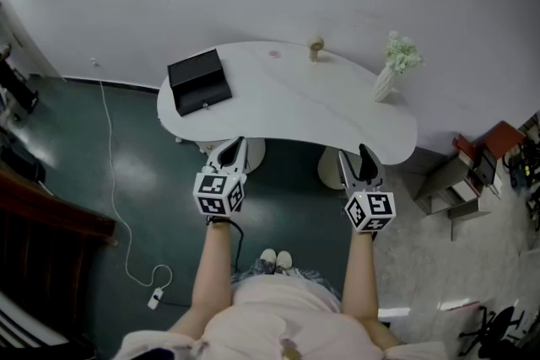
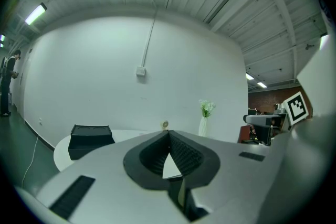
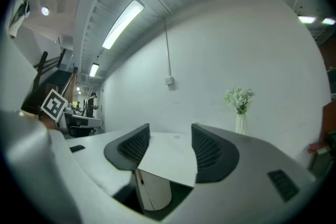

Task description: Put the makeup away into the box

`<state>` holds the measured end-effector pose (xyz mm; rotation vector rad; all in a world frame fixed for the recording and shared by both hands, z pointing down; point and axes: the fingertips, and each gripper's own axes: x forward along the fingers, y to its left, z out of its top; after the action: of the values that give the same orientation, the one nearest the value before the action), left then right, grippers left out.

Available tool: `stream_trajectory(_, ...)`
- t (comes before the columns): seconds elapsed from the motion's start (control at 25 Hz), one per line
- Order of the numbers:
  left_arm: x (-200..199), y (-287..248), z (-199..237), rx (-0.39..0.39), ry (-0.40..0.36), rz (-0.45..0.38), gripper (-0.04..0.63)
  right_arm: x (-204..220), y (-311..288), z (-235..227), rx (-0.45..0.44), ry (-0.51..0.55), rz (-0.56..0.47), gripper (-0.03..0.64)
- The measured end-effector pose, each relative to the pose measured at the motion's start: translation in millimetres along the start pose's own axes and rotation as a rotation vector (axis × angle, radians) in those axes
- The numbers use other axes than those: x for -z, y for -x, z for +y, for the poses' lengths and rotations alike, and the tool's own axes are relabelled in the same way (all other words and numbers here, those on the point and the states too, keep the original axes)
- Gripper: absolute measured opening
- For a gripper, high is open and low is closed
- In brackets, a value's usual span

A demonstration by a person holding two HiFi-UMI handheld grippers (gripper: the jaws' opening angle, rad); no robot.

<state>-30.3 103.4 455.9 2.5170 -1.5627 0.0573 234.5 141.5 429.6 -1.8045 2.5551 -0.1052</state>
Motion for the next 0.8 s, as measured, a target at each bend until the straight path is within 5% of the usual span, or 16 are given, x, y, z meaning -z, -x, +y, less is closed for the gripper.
stream_trajectory(0.12, 1, 0, 2, 0.002, 0.001, 0.000, 0.026, -4, -1, -2, 0.017, -0.033, -0.038, 0.369)
stream_trajectory(0.28, 1, 1, 7, 0.002, 0.006, 0.002, 0.026, -2, -3, -5, 0.046, -0.061, -0.044, 0.471)
stream_trajectory(0.8, -3, -7, 28, 0.032, -0.008, -0.009, 0.026, 7, -19, 8, 0.076, -0.058, -0.023, 0.500)
